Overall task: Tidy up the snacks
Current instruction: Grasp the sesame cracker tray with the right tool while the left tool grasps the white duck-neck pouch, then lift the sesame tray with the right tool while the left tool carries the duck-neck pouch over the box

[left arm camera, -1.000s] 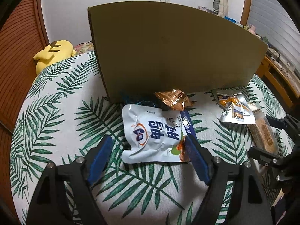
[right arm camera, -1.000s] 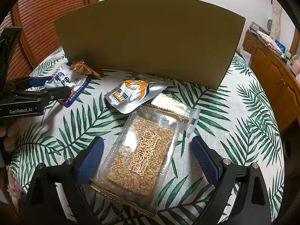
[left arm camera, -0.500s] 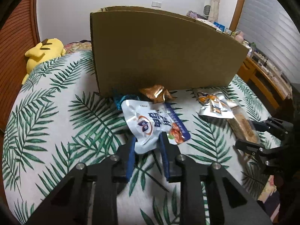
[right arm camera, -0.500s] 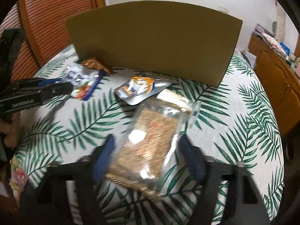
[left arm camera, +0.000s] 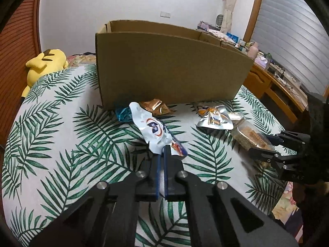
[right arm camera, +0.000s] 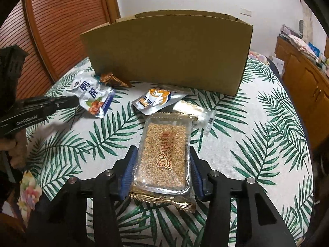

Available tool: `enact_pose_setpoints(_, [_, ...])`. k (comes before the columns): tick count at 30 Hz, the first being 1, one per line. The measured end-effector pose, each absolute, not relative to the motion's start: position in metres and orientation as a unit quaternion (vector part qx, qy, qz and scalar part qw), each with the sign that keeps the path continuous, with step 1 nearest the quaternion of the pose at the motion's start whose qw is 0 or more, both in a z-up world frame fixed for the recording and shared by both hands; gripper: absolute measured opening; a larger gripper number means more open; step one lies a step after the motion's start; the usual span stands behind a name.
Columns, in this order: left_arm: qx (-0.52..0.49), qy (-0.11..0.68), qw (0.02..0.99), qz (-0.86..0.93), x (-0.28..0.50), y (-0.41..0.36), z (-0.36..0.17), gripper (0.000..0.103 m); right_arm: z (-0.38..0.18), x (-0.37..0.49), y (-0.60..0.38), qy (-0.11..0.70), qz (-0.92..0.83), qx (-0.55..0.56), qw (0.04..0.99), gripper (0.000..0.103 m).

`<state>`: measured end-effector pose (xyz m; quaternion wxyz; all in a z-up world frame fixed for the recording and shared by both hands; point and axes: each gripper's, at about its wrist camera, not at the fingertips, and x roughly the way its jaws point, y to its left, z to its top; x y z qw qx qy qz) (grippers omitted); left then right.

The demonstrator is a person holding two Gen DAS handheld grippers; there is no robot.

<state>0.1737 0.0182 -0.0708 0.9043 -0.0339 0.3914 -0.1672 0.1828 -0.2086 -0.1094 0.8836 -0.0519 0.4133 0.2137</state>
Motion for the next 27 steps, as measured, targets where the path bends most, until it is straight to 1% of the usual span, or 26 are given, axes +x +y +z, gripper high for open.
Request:
enact_pose_setpoints(19, [-0.015,0.358,0.919,-0.163,0.146,0.017,-0.056,0.000,-0.103,0.172,-0.209,0.398,0.222,-0.042,0.889,0.048])
enact_pose_setpoints(27, [-0.018,0.336,0.925,-0.177,0.136,0.015,-0.033,0.000,-0.086,0.164,-0.212,0.380,0.229,-0.035,0.896,0.048])
